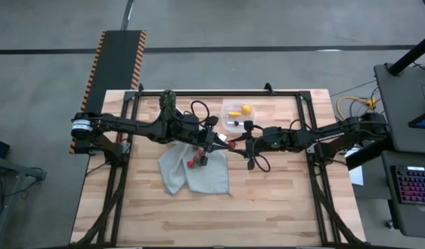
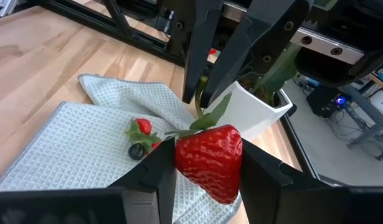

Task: Pick and placing Produce into tupperware
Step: Put the red strawberry into the transparent bin

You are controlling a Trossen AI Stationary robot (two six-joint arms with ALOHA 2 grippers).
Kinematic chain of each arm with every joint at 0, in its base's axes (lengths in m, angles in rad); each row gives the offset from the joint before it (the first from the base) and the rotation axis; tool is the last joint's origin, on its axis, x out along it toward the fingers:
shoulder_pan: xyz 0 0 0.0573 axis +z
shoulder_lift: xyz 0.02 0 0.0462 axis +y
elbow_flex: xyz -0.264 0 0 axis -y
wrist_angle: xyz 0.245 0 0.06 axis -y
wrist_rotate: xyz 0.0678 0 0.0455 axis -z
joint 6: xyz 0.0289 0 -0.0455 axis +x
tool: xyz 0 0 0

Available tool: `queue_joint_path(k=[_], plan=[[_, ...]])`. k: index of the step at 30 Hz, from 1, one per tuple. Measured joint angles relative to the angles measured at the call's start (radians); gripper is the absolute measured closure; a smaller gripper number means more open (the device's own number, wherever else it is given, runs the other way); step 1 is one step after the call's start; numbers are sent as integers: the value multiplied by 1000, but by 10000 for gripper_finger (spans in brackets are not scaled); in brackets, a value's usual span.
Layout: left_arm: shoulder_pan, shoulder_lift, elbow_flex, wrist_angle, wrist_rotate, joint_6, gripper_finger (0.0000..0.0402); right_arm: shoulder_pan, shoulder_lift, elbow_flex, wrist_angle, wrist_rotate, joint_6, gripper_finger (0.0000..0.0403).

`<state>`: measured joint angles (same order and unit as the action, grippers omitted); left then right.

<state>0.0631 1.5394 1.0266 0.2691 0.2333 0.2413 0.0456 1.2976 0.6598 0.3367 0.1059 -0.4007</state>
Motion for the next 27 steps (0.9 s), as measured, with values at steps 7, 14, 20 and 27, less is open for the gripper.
queue_joint_path(k=[7,14,20,27], plan=[[0,0,1,0,2,0,393,0,0,0,0,0,0,277],[-1,-3,5,0,25,-25,329,0,0,0,0,2,0,277],[-3,-30,5,1,24,-27,290,0,0,0,0,3,3,277],[-23,-170,5,-98,21,-12,288,0,0,1,0,4,9,277]])
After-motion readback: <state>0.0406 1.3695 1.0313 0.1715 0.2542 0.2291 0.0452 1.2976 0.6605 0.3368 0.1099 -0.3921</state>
